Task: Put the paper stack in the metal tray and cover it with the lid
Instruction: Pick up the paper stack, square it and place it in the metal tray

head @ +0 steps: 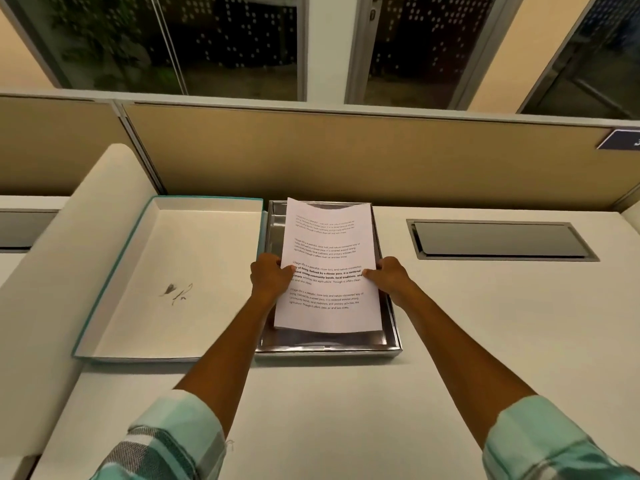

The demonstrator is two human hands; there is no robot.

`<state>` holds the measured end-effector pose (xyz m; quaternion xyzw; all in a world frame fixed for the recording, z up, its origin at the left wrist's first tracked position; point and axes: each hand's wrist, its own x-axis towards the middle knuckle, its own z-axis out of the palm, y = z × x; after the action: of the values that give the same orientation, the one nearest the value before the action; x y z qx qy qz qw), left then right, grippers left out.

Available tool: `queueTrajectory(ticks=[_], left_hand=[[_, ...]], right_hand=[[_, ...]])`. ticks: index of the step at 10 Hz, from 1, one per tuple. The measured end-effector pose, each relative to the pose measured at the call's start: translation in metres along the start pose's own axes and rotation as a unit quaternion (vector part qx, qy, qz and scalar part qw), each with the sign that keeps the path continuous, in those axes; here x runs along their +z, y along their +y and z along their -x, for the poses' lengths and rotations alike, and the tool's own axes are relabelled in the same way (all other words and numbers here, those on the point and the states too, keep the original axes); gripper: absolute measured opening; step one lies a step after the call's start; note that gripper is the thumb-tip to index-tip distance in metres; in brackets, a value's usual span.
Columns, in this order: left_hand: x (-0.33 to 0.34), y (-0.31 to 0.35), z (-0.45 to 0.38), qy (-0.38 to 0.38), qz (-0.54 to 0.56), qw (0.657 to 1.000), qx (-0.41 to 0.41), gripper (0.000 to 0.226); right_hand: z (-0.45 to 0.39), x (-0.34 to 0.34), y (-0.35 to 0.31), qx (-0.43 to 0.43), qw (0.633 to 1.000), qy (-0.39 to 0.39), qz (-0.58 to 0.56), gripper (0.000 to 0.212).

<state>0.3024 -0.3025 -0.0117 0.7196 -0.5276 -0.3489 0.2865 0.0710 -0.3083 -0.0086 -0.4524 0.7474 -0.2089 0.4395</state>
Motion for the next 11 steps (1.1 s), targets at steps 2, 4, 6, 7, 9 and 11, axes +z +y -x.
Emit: queueTrajectory(ticks=[2, 4, 6, 7, 9, 11], left_hand=[[0.01, -0.012, -0.004, 0.004, -0.011, 1.0, -0.026, 0.029], [0.012, -0.016, -0.007, 0.004, -0.023, 0.999, -0.043, 0.03], [0.013, -0.015, 0.003, 0.005, -0.037, 0.999, -0.015, 0.038], [0.013, -0.016, 0.015, -0.037, -0.001, 0.999, 0.027, 0.063], [0.009, -0.035, 0.047, -0.135, -0.039, 0.982, 0.125, 0.104], [0.015, -0.046, 0.065, -0.151, -0.199, 0.963, 0.103, 0.106]], right_hand=[[-0.009, 0.01, 0.0, -0.003, 0.998, 0.012, 0.062, 0.035], [-0.006, 0.02, 0.002, -0.004, 0.996, 0.034, 0.085, 0.029], [0.007, 0.022, 0.001, -0.022, 0.997, 0.038, 0.068, 0.039], [0.02, 0.02, 0.003, -0.054, 0.997, 0.013, 0.045, 0.056], [0.054, 0.022, 0.017, -0.103, 0.986, -0.048, 0.119, 0.099], [0.062, 0.036, 0.04, 0.012, 0.993, -0.041, 0.11, 0.075]])
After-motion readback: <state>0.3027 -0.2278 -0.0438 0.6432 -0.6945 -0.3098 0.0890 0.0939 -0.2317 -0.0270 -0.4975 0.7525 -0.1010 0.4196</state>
